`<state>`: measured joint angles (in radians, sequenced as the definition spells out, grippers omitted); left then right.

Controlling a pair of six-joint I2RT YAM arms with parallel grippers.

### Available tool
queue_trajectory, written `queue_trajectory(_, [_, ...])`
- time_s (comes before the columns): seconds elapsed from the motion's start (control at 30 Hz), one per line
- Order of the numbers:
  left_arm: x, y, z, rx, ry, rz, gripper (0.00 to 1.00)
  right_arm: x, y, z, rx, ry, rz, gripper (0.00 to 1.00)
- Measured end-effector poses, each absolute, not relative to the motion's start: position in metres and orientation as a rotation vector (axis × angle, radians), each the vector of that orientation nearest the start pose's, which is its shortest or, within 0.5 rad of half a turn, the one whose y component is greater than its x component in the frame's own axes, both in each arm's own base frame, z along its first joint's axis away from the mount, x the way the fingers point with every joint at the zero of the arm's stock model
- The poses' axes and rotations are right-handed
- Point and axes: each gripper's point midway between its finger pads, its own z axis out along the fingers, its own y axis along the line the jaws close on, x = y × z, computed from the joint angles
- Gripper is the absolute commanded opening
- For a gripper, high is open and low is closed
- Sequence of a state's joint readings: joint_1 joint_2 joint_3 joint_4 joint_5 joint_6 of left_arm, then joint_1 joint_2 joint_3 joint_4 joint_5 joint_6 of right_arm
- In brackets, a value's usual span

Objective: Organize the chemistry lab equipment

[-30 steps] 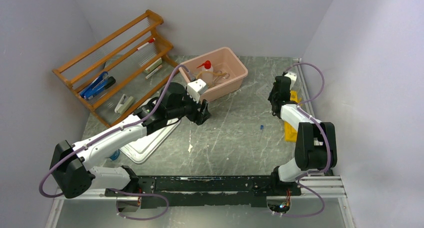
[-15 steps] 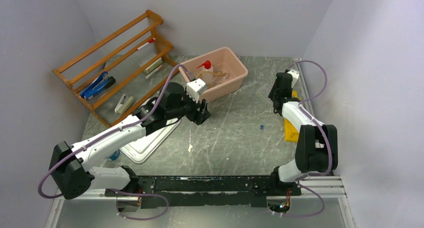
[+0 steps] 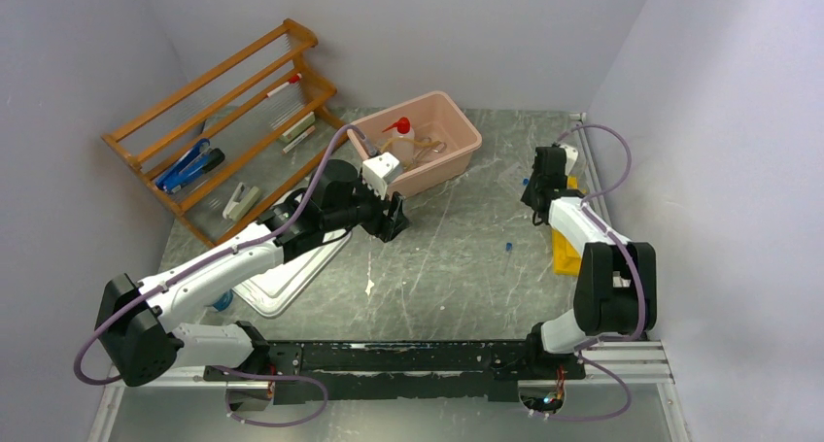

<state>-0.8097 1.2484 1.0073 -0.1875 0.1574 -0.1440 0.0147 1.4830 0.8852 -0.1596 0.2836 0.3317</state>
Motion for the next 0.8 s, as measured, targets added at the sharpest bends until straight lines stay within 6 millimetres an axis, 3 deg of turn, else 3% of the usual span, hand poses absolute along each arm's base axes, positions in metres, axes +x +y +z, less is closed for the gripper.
queue_trajectory(0.2, [0.249,-0.310,0.224,0.776,1.927,-0.759,0.68,0.386,-0.037,0.076,0.463,2.296,-0.222,0.22])
queue_trajectory(0.43, [0.249,-0.310,0.224,0.776,1.927,-0.759,0.68,0.398,-0.039,0.079,0.424,2.298,-0.242,0.20])
queue_trajectory(0.8, [0.249,-0.310,0.224,0.776,1.927,-0.758,0.68,0.408,-0.034,0.083,0.379,2.296,-0.213,0.26])
